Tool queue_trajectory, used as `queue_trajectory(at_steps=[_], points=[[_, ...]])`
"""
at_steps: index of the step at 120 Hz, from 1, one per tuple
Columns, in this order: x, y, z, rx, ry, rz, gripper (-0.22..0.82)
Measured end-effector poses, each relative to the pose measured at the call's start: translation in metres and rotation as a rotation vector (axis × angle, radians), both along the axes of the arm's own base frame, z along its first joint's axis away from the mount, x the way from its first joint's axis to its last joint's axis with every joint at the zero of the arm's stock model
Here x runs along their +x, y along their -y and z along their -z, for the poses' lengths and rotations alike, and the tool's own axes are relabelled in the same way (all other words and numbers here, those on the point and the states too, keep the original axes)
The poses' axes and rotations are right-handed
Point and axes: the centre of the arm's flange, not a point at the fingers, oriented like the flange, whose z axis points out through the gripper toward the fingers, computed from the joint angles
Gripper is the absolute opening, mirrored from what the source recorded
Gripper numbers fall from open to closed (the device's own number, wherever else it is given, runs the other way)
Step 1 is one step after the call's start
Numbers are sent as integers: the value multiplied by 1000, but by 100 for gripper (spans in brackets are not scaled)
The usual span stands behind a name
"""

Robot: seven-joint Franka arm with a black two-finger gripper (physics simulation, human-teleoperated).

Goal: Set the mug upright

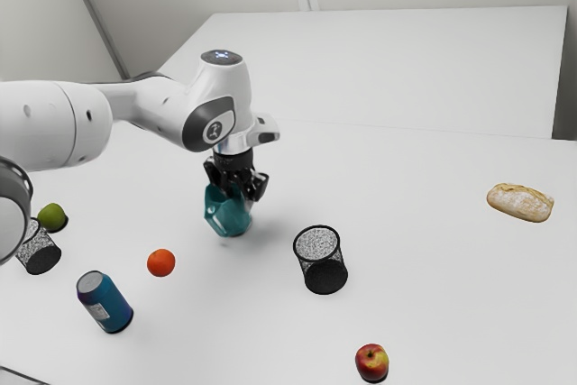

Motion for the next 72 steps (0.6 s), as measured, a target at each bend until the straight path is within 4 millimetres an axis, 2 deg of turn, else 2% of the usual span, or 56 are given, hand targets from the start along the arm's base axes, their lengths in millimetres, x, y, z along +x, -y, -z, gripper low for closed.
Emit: queue_trajectory(at_steps=[11, 28, 37, 51, 62, 67, 72], points=[[-1, 1, -13, -7, 24, -8, 33], [-4, 3, -60, -28, 101, -23, 46], [8, 2, -99, -61, 153, -34, 51], [24, -42, -169, -178, 213, -100, 55], [22, -53, -213, -232, 225, -78, 57], [21, -53, -227, -245, 221, -58, 57], [20, -50, -231, -253, 201, -38, 58]])
